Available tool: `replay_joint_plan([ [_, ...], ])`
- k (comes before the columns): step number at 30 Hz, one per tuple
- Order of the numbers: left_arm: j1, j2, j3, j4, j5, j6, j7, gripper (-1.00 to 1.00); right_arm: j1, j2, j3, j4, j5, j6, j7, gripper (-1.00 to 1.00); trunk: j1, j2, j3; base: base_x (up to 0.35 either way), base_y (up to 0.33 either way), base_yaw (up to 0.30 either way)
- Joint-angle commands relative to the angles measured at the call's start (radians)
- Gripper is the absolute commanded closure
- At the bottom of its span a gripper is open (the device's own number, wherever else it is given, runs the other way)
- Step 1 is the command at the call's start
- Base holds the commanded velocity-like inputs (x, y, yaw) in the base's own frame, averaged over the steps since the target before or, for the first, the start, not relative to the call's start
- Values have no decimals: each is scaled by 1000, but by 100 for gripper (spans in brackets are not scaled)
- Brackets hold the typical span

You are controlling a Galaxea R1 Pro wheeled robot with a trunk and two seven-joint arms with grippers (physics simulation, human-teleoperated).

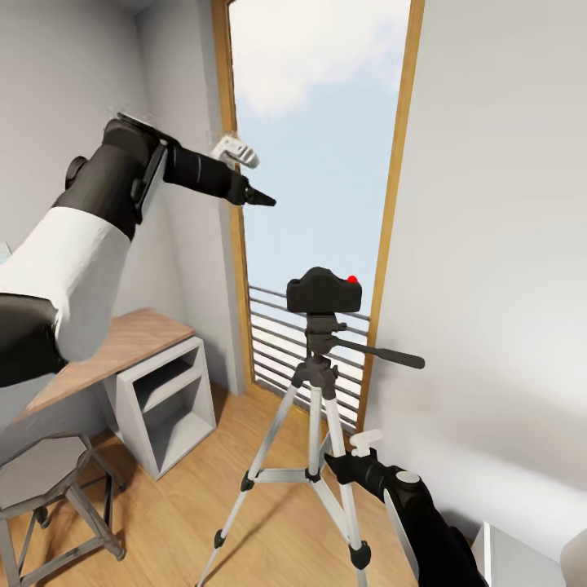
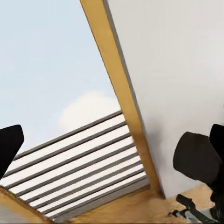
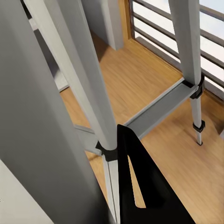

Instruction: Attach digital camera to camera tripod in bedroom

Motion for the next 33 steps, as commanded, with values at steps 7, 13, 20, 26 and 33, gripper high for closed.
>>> replay_joint_plan([
  [7,56,98,10,270,-3,52,171,-100,0,1,0,10,35,1,5,100,0,-1,-2,0,0,0],
  [13,151,119,13,550,6,58,444,-100,0,1,-1,10,35,1,5,100,0,-1,-2,0,0,0],
  [20,429,122,19,619,73,55,752,-100,0,1,0,10,36,1,5,100,0,-1,-2,0,0,0],
  [26,814,135,22,631,432,-75,876,-100,0,1,-1,10,36,1,5,100,0,-1,-2,0,0,0],
  [33,1143,169,21,633,980,-339,893,-100,0,1,0,10,34,2,4,100,0,-1,-2,0,0,0],
])
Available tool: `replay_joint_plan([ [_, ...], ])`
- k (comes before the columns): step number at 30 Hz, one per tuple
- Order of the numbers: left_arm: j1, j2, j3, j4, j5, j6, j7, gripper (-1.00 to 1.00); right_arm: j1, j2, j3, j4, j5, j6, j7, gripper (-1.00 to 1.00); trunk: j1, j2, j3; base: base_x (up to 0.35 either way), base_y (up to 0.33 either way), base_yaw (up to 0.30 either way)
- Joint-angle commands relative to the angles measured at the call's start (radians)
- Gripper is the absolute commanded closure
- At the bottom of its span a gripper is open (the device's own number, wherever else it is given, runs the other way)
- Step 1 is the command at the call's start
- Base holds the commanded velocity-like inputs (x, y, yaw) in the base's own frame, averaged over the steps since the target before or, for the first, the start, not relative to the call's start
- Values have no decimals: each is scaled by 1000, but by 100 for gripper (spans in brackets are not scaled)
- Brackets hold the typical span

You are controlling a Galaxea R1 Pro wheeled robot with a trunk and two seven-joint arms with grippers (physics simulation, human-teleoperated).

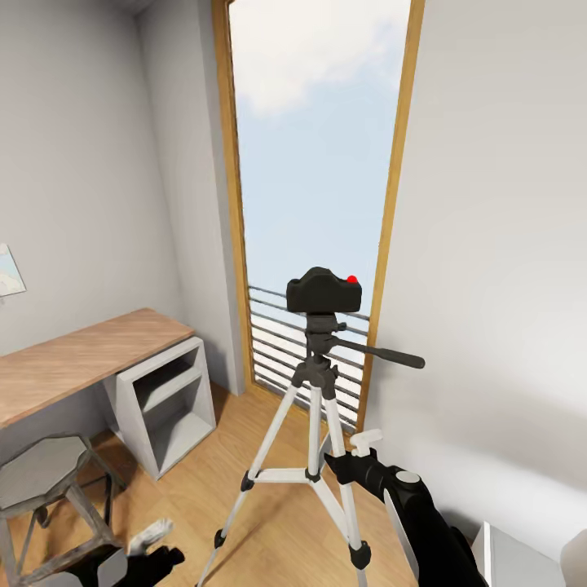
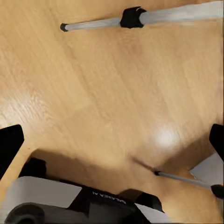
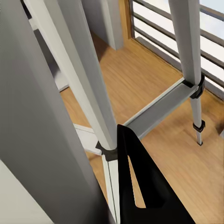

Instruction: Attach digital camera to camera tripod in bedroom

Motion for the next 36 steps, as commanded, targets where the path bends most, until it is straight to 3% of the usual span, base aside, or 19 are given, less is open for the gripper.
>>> replay_joint_plan([
  [1,26,2,-7,0,66,-22,-2,-100,0,1,-1,11,35,1,5,100,0,-1,-2,0,0,0],
  [2,49,3,-8,0,113,-43,-2,-100,0,1,-1,11,35,1,5,100,0,-1,-2,0,0,0],
  [3,85,4,-9,0,184,-76,-1,-100,0,1,-1,11,35,2,5,100,0,-1,-2,0,0,0],
  [4,99,4,-9,0,209,-88,0,-100,0,1,-1,11,35,2,5,100,0,-1,-2,0,0,0],
  [10,184,-1,-11,1,287,-138,1,-100,0,1,-1,11,35,0,5,100,0,-1,-2,0,0,0],
  [16,232,-6,-11,1,302,-182,2,-100,0,2,-1,11,35,0,4,100,0,-1,-2,0,0,0],
  [20,276,-9,-11,1,307,-263,2,-100,0,2,-2,11,37,1,3,100,0,-1,-2,0,0,0],
  [24,301,-11,-12,1,308,-328,4,-100,0,1,0,10,36,5,3,100,0,-1,-2,0,0,0],
  [28,310,-16,-13,1,306,-348,9,-100,0,1,0,11,35,7,4,100,0,-1,-2,0,0,0],
  [29,311,-18,-13,1,305,-351,11,-100,0,1,1,11,35,7,4,-100,0,-1,-2,0,0,0],
  [34,315,-36,-18,1,229,-359,48,-100,0,1,2,11,35,9,5,-100,0,-1,-2,0,0,0],
  [35,315,-39,-20,1,176,-359,68,-100,0,1,2,11,35,9,5,-100,0,-1,-2,0,0,0],
  [36,316,-40,-21,1,146,-360,79,-100,0,1,2,11,35,9,6,-100,0,-1,-2,0,0,0],
])
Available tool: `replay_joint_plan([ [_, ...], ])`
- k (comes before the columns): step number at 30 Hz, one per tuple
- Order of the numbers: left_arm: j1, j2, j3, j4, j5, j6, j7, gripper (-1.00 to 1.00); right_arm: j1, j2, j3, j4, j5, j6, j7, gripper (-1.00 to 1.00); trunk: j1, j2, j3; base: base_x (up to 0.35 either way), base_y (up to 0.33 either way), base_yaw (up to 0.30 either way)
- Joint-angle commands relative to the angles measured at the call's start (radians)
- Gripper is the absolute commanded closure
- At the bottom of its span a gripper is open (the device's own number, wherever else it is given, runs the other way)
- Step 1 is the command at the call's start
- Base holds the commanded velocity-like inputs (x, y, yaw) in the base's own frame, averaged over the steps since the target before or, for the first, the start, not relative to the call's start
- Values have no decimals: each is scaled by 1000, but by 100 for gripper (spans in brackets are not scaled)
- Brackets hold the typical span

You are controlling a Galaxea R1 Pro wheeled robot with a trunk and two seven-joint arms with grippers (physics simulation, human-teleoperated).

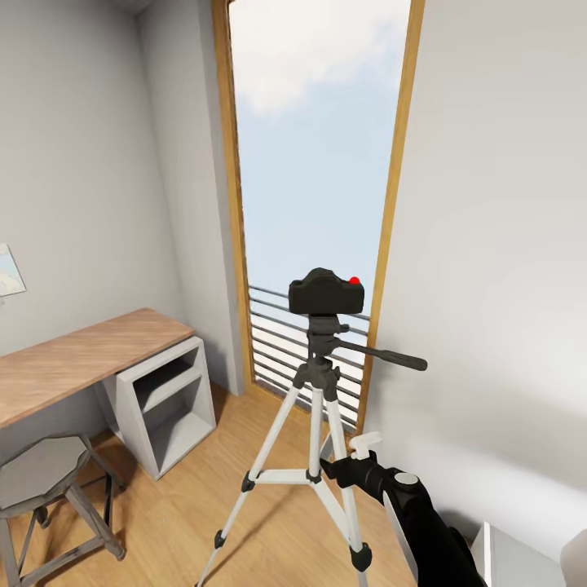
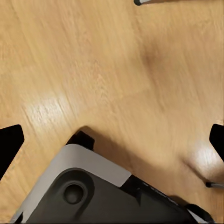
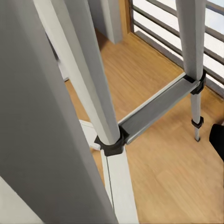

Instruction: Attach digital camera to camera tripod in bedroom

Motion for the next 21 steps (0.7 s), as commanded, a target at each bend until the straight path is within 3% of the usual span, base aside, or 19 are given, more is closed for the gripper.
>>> replay_joint_plan([
  [1,-1,-1,-9,1,-23,-2,7,-100,-1,1,-1,-2,11,3,6,-100,0,-1,-2,0,0,0],
  [6,0,-6,-10,1,-173,-3,40,-100,-1,1,-3,-2,11,1,6,-100,0,-1,-2,0,0,0],
  [9,0,-10,-10,1,-232,-3,50,-100,-1,1,-3,-2,12,0,6,-100,0,-1,-2,0,0,0],
  [14,0,-14,-10,0,-281,-12,58,-100,-1,0,-4,-2,14,-2,6,-100,0,-1,-2,0,0,0],
  [21,0,-18,-10,1,-297,-10,63,-100,-1,0,-5,-2,16,-3,6,-100,0,-1,-2,0,0,0],
])
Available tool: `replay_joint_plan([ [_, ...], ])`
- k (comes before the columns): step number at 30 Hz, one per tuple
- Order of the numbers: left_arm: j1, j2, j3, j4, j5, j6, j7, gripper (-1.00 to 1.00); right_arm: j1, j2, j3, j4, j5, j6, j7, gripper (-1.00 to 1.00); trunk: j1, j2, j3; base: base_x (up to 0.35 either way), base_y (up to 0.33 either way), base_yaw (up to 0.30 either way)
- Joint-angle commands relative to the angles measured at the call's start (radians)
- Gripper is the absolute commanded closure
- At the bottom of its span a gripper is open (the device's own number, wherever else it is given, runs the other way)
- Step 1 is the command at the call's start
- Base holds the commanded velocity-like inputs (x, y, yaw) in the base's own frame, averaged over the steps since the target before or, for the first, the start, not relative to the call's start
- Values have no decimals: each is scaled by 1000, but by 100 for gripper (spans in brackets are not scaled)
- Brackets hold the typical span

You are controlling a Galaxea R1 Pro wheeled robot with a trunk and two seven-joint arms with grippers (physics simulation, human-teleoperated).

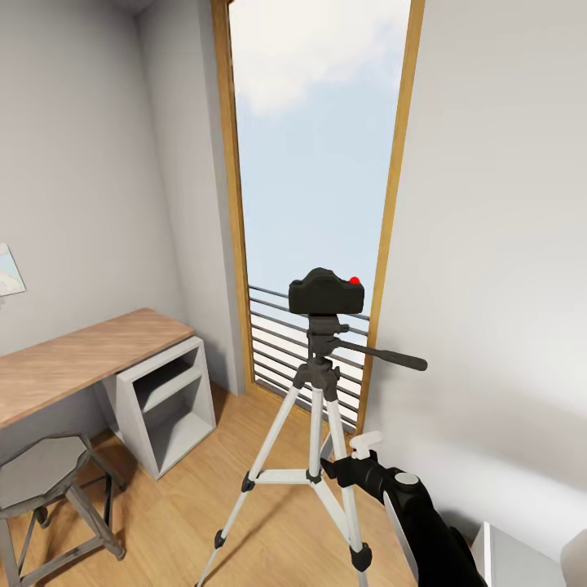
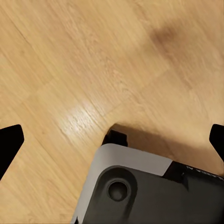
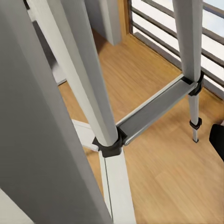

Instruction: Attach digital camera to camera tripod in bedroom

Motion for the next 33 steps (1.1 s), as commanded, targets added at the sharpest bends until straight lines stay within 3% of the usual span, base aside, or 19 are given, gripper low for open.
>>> replay_joint_plan([
  [1,-1,0,-8,1,9,-2,-1,-100,-1,1,-1,-2,11,4,6,-100,0,-1,-2,0,0,0],
  [24,-1,-6,-8,1,4,-6,1,-100,-1,1,-3,-3,10,3,6,-100,0,-1,-2,-1,0,0],
  [33,-1,-7,-8,1,5,-6,1,-100,-1,1,-3,-4,10,2,6,-100,0,-1,-2,-191,0,0],
])
